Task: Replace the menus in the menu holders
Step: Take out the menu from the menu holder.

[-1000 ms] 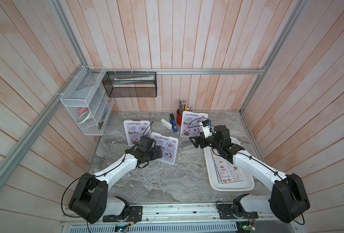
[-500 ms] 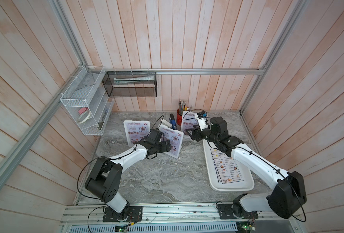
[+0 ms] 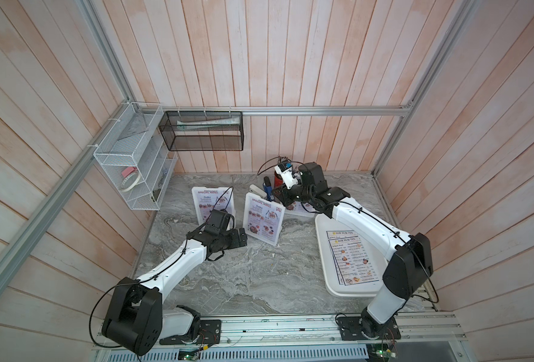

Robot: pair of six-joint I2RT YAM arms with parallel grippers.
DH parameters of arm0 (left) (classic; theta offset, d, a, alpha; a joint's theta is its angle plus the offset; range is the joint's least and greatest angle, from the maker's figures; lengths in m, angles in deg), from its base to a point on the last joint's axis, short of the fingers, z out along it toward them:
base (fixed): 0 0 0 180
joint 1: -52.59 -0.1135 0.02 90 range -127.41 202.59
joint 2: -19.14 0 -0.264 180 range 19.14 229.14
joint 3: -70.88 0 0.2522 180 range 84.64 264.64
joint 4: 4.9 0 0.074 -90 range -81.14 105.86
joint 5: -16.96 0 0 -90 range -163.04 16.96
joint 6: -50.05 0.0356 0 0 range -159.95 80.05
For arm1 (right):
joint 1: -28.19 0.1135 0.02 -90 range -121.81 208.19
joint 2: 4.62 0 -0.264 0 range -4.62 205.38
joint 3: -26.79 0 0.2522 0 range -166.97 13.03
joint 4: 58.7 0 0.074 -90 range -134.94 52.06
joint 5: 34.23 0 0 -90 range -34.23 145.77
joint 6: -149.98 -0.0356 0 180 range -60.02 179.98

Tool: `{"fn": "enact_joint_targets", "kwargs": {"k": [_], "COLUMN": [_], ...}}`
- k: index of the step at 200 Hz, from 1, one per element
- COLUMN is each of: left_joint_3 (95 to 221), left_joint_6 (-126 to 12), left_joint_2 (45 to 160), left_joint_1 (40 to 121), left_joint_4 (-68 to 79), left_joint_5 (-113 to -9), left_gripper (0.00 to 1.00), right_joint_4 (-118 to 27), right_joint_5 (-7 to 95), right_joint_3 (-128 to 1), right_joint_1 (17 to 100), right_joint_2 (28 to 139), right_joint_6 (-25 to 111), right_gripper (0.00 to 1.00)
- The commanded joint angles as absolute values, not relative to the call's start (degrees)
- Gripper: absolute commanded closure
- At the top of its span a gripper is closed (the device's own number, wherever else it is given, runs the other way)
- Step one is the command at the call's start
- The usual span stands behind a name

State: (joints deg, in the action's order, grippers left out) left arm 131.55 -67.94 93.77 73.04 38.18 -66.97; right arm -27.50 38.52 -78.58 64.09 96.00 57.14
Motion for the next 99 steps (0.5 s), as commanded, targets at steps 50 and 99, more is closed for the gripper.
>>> {"fn": "enact_joint_targets", "kwargs": {"k": [50, 99], "left_joint_3": [131.6, 130.8], "left_joint_6": [-65.0, -64.9], "left_joint_2": [90.8, 89.6], "left_joint_1": [70.3, 69.4], "left_joint_4": [41.6, 41.7], "left_joint_5": [-67.7, -67.9], "left_gripper": [0.00, 0.00], "right_joint_4": [-13.8, -11.4], "right_joint_5": [34.0, 32.4], "right_joint_3": [-90.9, -92.6], "right_joint_1": [65.4, 65.7], "right_joint_2": [104.2, 106.0], "right_joint_6": [63.2, 64.6], "right_gripper": [0.83, 0.81]}}
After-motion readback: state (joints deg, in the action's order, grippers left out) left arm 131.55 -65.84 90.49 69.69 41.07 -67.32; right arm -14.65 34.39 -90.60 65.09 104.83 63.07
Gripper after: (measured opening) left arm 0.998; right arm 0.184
